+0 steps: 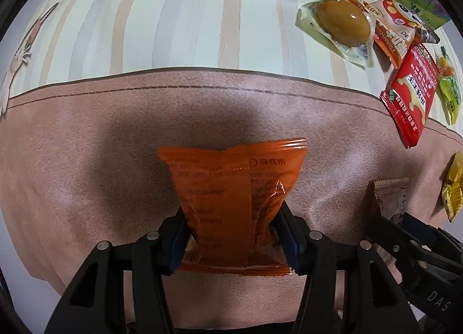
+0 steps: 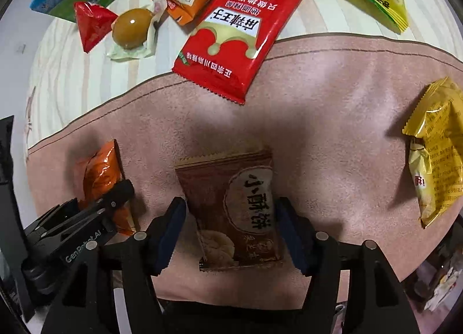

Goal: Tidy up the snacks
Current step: 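Grasp the orange chip bag with left tool while right tool grasps the brown cookie packet, then carry both packets into the box and open both tools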

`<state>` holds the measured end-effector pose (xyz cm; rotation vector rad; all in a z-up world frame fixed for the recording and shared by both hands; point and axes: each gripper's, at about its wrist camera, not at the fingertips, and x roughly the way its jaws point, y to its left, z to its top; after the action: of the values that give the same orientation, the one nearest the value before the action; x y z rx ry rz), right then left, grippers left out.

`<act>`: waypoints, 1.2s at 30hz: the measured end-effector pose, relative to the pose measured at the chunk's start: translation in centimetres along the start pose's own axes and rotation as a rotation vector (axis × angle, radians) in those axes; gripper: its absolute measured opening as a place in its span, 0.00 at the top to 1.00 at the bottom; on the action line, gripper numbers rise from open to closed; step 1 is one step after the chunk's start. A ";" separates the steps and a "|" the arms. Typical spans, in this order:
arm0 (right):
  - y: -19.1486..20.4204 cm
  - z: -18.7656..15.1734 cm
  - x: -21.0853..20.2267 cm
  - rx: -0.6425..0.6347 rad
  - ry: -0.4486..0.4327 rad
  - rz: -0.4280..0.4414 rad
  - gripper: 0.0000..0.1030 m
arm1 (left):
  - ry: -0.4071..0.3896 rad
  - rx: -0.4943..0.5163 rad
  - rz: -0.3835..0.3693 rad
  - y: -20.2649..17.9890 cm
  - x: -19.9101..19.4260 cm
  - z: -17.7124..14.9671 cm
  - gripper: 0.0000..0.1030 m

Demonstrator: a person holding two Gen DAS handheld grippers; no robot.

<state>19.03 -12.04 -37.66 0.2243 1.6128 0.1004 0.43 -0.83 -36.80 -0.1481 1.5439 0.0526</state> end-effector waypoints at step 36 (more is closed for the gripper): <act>-1.6 7.7 -15.5 -0.040 -0.252 0.193 0.43 | -0.216 -0.005 -0.223 -3.0 -16.1 9.4 0.53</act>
<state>27.18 -17.31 -23.21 0.3477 1.3347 0.2424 9.67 -1.69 -20.40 -0.3075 1.3045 -0.1012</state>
